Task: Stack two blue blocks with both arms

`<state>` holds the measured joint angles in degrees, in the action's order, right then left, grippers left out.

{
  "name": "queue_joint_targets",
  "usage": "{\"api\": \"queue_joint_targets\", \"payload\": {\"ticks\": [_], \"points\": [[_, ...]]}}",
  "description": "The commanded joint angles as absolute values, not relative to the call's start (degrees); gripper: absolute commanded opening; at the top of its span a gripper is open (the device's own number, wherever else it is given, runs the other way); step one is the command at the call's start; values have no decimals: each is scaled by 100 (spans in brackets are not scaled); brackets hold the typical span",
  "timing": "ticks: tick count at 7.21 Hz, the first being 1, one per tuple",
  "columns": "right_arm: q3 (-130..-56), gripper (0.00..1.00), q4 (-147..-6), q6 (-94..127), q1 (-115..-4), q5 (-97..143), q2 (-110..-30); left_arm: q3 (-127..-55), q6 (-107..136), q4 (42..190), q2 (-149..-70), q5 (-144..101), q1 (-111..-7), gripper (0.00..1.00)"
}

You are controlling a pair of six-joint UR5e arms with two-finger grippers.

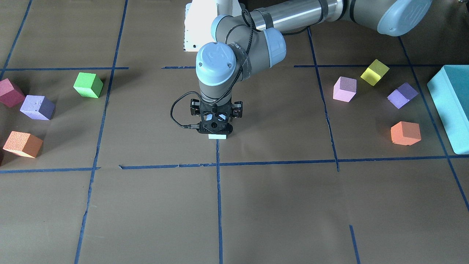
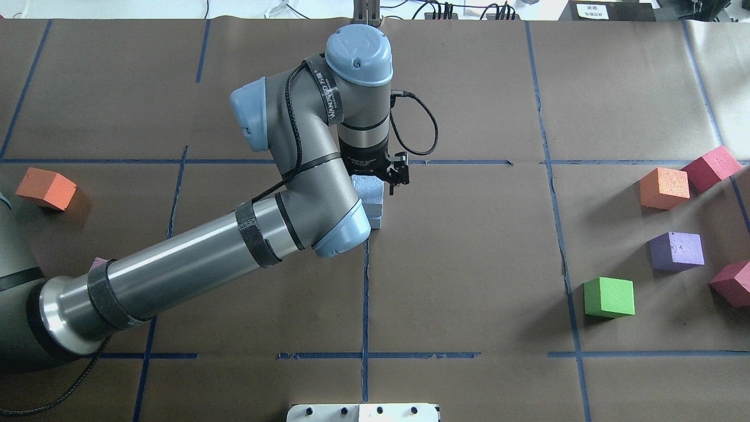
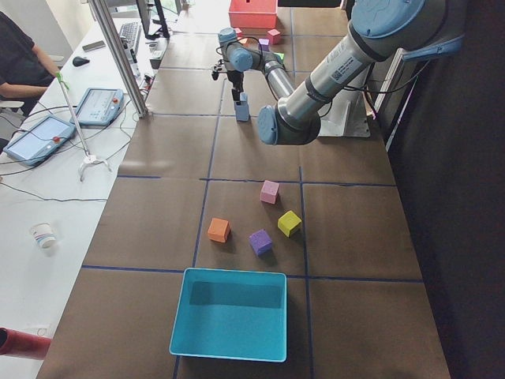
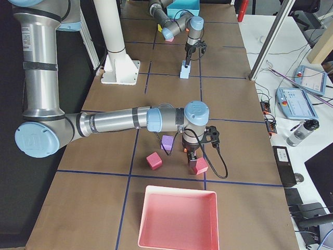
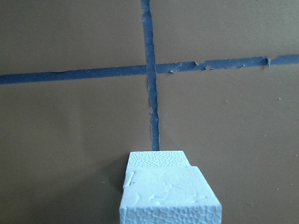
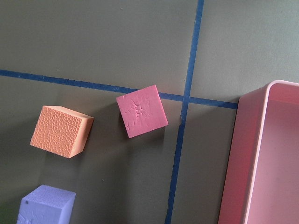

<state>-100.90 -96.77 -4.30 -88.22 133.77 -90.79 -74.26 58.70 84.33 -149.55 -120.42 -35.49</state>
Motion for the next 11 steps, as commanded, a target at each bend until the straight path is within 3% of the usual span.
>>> {"api": "queue_joint_targets", "payload": {"ticks": [1, 3, 5, 9, 11], "points": [[-10090, 100, -9677, -431, -8850, 13377, -9079, -7767, 5871, 8202, -14950, -12067, -3743, 100], [-9819, 100, -9668, -474, -9016, 13690, -9105, -8468, 5793, 7623, -14785, -12094, -3927, 100], [-9738, 100, -9668, -510, -9131, 13790, -9158, -9819, 5392, 7401, -13639, -12303, -4313, 100], [-9669, 100, -8847, -248, -9193, 13755, -9491, -11255, 4012, 7040, -11896, -12559, -5332, 100], [-9694, 100, -8771, 149, -9193, 13781, -9501, -11531, 2838, 7092, -10885, -12795, -6208, 100]]}}
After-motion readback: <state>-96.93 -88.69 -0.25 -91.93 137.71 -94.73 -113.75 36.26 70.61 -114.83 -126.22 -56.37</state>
